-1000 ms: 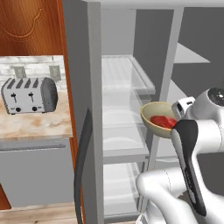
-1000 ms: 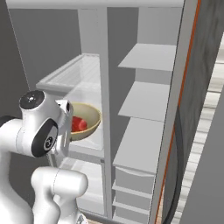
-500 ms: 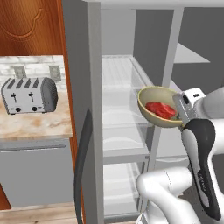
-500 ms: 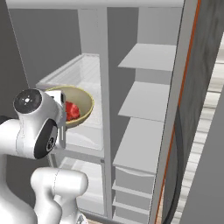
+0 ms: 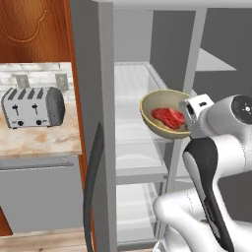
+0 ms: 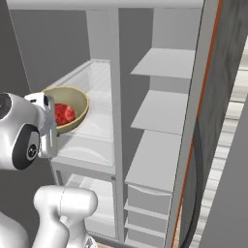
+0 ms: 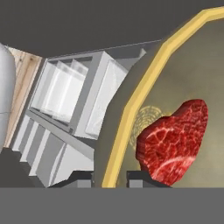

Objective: Place one of the steaks on the plate and the other in the bowl. Then place the bowl in the fridge.

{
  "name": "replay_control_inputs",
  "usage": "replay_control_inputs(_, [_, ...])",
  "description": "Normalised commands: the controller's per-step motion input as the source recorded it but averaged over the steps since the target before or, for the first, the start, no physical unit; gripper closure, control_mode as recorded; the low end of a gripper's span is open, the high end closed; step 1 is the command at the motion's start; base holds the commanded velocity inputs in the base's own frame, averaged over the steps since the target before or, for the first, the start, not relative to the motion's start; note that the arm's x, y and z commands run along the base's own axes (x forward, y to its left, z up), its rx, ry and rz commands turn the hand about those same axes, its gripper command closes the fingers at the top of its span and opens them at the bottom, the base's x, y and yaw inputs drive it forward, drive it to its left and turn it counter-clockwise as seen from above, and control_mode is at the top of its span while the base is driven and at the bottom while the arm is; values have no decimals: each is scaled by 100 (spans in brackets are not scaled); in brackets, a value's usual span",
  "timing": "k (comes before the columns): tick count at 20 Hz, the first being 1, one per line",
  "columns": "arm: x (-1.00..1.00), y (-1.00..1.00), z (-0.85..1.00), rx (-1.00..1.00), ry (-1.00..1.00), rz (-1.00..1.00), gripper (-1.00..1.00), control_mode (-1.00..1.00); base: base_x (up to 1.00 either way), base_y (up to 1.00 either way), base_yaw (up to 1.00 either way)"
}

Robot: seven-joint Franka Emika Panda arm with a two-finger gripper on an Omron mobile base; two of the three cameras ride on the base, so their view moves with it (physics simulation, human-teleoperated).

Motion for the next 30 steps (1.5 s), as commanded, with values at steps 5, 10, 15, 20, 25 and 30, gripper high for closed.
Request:
replay_control_inputs(5, [58, 6, 19, 0, 0, -11, 100, -100, 0, 0, 0])
replay_control_inputs(10, [49, 17, 25, 6, -4, -8, 100, -100, 0, 0, 0])
replay_control_inputs(15, [65, 16, 12, 1, 0, -1, 100, -100, 0, 0, 0])
replay_control_inputs(20, [87, 0, 0, 0, 0, 0, 100, -100, 0, 0, 0])
replay_control_inputs(25, [90, 9, 2, 0, 0, -2, 100, -100, 0, 0, 0])
replay_control_inputs(30, [80, 12, 0, 0, 0, -4, 100, -100, 0, 0, 0])
